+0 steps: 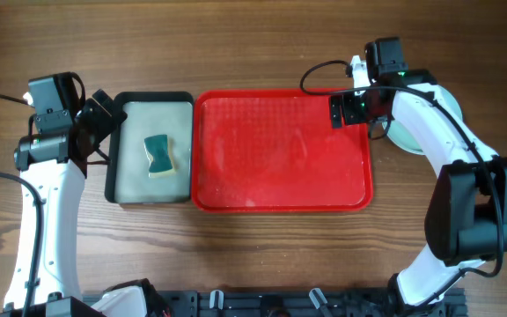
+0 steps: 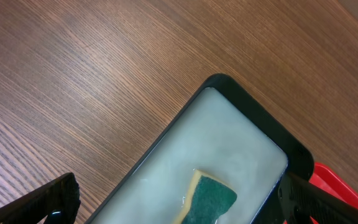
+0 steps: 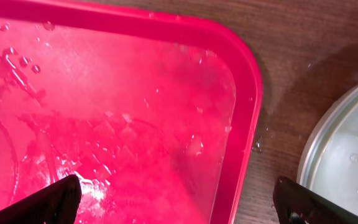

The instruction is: Clean dirty plates on tray and stack at the side

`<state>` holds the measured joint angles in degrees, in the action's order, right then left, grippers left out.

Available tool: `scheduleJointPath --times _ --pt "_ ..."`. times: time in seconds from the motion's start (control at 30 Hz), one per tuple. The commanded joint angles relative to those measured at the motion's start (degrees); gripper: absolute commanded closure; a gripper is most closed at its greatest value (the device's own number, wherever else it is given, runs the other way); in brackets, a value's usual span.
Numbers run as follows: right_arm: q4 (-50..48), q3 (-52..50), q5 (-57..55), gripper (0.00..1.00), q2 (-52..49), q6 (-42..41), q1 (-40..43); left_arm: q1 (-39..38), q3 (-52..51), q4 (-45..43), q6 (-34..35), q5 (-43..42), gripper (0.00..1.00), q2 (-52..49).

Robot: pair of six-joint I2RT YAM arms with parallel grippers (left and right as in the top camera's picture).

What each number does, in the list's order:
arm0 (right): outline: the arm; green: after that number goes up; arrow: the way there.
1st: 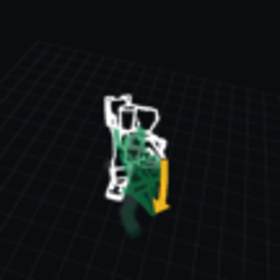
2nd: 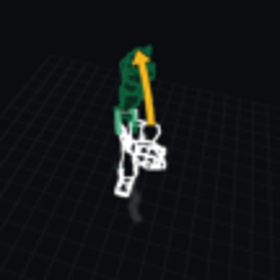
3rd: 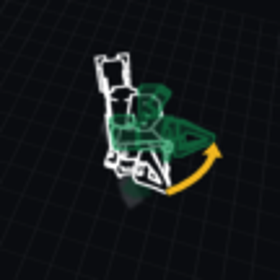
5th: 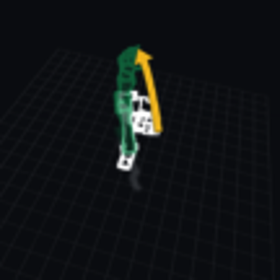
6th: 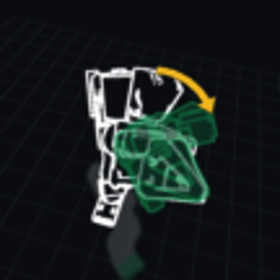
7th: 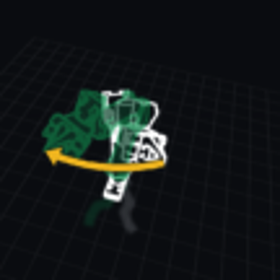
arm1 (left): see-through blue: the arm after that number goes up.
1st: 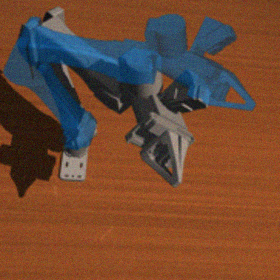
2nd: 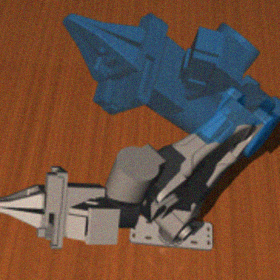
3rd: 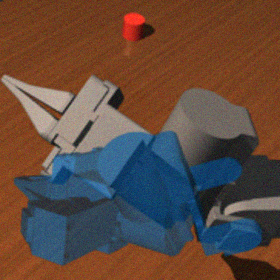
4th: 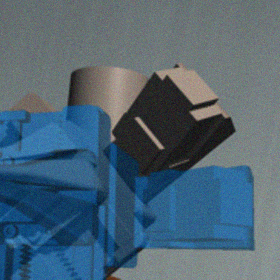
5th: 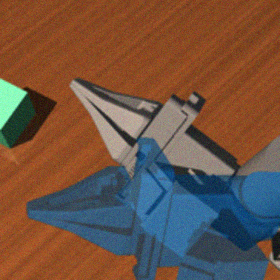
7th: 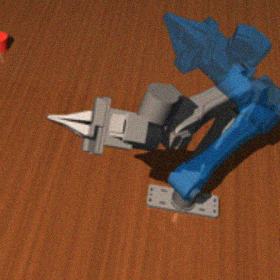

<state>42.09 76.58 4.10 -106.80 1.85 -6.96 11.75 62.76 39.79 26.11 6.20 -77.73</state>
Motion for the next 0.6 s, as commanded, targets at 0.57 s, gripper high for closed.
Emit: scheduleJointPath --times 0.57 --pt "-7.04 -0.20 0.72 0.00 0.24 1.01 0.07 0.33 0.90 -0.15 0.72 0.55 0.00 0.11"
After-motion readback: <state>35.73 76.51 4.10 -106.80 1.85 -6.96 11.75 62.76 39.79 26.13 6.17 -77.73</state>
